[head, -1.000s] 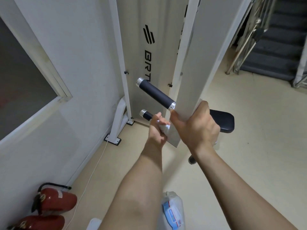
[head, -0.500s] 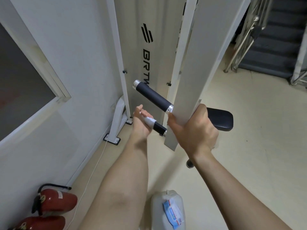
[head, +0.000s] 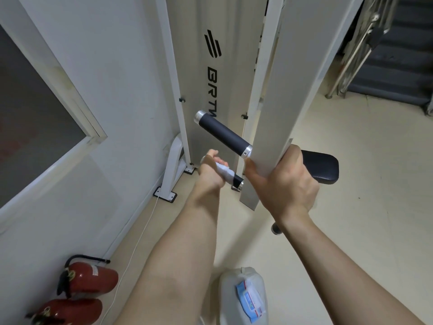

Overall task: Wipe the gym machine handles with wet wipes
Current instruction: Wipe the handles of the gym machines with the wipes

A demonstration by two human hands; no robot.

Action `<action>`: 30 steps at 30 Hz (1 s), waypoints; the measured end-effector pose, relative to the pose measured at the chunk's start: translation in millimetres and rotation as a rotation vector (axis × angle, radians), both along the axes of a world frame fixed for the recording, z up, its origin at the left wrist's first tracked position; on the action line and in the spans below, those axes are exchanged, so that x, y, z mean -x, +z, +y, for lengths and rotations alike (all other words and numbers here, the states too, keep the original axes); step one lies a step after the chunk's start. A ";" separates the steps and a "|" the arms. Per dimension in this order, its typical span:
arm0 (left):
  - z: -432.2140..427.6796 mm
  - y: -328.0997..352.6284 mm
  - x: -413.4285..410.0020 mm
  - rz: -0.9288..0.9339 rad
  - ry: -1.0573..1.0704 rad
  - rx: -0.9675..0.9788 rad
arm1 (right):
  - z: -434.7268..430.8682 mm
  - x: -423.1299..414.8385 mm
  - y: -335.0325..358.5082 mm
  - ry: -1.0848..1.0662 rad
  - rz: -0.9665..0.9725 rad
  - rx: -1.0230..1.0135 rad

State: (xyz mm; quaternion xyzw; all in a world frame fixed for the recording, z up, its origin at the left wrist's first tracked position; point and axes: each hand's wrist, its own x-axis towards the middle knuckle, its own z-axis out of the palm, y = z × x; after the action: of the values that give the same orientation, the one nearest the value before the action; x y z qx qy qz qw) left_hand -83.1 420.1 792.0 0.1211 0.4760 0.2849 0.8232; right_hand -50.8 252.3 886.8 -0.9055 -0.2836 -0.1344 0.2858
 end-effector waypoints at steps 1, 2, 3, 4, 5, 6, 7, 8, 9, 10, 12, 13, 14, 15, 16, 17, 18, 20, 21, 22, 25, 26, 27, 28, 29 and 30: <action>3.9 -0.6 1.3 0.006 0.026 -0.022 | 1.9 1.8 -0.5 0.004 -0.004 -0.010; 5.1 -3.6 2.5 -0.011 0.056 -0.033 | 3.6 3.4 -0.8 0.006 -0.006 -0.020; 1.9 -6.3 3.5 -0.067 0.068 -0.053 | 4.9 4.4 -1.0 0.005 -0.005 -0.029; -5.7 -13.5 2.7 -0.138 0.064 -0.069 | 5.2 4.7 -1.2 0.000 -0.003 -0.036; -16.3 -21.6 2.4 -0.221 0.038 -0.079 | 5.0 4.4 -1.3 -0.005 -0.003 -0.040; -27.8 -30.4 2.4 -0.297 -0.007 -0.095 | 3.9 3.7 -1.2 -0.007 -0.004 -0.042; -37.4 -40.5 1.2 -0.340 -0.037 -0.090 | 2.4 2.7 -0.9 -0.006 -0.006 -0.041; -44.3 -45.8 -0.5 -0.339 -0.071 -0.095 | 0.2 1.1 -0.8 -0.005 -0.008 -0.037; -45.9 -46.7 -1.6 -0.349 -0.104 -0.108 | -2.1 -1.0 -0.6 -0.004 -0.009 -0.030; -43.9 -43.3 -2.4 -0.336 -0.116 -0.125 | -4.2 -3.0 -0.4 0.000 -0.010 -0.022; -26.5 -28.4 -2.1 -0.188 -0.095 -0.105 | -7.6 -5.9 -0.2 0.013 -0.013 -0.010; -12.9 -20.6 -0.8 -0.124 -0.052 -0.069 | -8.5 -6.2 -0.1 0.012 -0.016 -0.010; -0.4 -15.5 -0.1 -0.060 -0.017 -0.035 | -9.2 -5.5 -0.1 0.007 -0.020 -0.015; 8.0 -9.4 0.3 0.001 -0.009 -0.035 | -9.1 -3.9 -0.7 0.002 -0.025 -0.022; 10.5 -7.1 0.8 0.055 0.002 -0.055 | -8.1 -2.2 -1.2 0.001 -0.030 -0.031; 7.6 -5.8 0.7 0.098 0.031 -0.079 | -6.0 -0.6 -1.5 0.002 -0.037 -0.039; 2.0 -5.8 -2.5 0.079 0.053 -0.095 | -3.7 0.8 -1.7 0.004 -0.046 -0.044; -18.2 -18.1 -11.2 0.029 0.017 -0.172 | 0.1 1.8 -1.5 0.008 -0.046 -0.051; -29.3 -28.5 -14.8 -0.035 -0.061 -0.195 | 1.6 1.0 -0.8 0.008 -0.041 -0.055; -37.9 -39.8 -18.1 -0.071 -0.095 -0.191 | 1.9 0.2 -0.3 0.009 -0.038 -0.058; -44.1 -37.8 -17.2 -0.083 -0.191 -0.191 | -1.0 -0.8 -0.4 0.013 -0.054 -0.063; -35.9 -31.5 -14.9 -0.039 -0.165 -0.164 | -1.9 -1.1 -0.3 0.016 -0.064 -0.060; -26.3 -20.6 -9.4 -0.020 -0.089 -0.132 | -2.5 -0.6 -0.4 0.019 -0.073 -0.060; -12.4 -15.7 -5.3 0.013 -0.019 -0.110 | -2.8 0.4 -0.7 0.020 -0.080 -0.064; 0.7 -12.4 -3.2 0.028 0.052 -0.067 | -3.0 1.3 -1.7 0.021 -0.090 -0.069; 9.0 -7.4 -1.7 0.028 0.095 -0.041 | -2.9 2.5 -2.8 0.022 -0.106 -0.074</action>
State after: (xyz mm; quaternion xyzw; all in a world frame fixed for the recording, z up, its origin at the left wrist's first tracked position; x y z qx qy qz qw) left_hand -81.4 429.1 784.6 0.1190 0.4867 0.3318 0.7993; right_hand -53.3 249.3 884.0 -0.8826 -0.3032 -0.1895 0.3052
